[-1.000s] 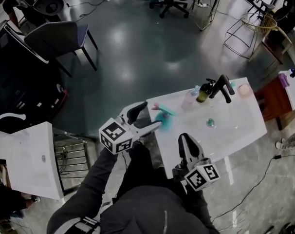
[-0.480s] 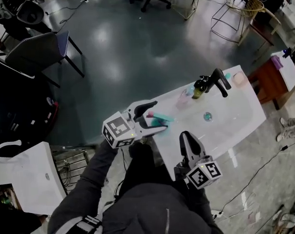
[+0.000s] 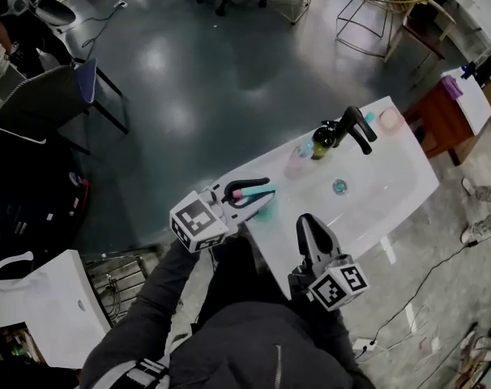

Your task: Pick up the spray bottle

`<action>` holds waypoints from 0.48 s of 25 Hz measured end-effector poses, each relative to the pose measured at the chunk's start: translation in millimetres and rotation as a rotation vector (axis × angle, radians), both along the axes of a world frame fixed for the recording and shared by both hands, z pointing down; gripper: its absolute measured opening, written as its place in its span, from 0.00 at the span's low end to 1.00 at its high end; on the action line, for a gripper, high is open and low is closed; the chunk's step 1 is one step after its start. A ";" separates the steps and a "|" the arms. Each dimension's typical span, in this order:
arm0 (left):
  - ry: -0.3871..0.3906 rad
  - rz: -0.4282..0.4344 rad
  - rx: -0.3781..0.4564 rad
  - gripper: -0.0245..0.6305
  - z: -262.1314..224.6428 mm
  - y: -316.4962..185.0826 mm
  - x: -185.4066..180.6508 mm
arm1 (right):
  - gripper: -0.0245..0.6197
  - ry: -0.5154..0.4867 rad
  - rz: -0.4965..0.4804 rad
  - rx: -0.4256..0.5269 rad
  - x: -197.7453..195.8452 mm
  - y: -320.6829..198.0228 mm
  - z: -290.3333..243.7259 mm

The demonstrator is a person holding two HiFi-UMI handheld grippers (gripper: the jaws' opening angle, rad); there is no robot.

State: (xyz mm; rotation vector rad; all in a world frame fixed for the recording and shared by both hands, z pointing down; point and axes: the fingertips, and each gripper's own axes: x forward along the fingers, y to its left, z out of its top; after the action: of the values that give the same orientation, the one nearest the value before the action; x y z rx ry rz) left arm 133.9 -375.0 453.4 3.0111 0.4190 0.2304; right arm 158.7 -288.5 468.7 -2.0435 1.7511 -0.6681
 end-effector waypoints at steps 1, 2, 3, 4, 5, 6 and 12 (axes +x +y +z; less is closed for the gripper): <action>0.002 -0.001 0.000 0.19 -0.1 0.9 0.6 | 0.06 -0.001 -0.001 0.001 0.3 0.0 0.1; 0.004 -0.007 0.000 0.19 -0.3 1.5 1.3 | 0.06 -0.003 -0.003 0.001 0.4 0.2 0.1; 0.006 -0.016 0.000 0.19 -0.7 1.8 1.8 | 0.06 -0.004 -0.005 0.001 0.4 0.5 0.2; 0.008 -0.026 0.000 0.19 -1.1 1.5 2.0 | 0.06 -0.004 -0.007 0.001 0.3 0.7 0.5; 0.009 -0.037 -0.002 0.19 -1.3 0.7 1.8 | 0.06 -0.006 -0.009 0.001 0.0 0.8 1.0; 0.009 -0.048 -0.005 0.19 -1.4 -0.6 1.3 | 0.06 -0.007 -0.011 0.000 -0.3 0.9 1.7; -0.009 -0.094 -0.053 0.18 -0.8 -6.2 -1.5 | 0.06 -0.013 -0.023 0.005 0.8 3.7 2.8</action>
State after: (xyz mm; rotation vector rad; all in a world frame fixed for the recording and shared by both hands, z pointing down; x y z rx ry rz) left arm 132.4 -381.2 452.6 2.9677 0.2773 0.2214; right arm 159.5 -284.7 471.5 -2.0144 1.7691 -0.6825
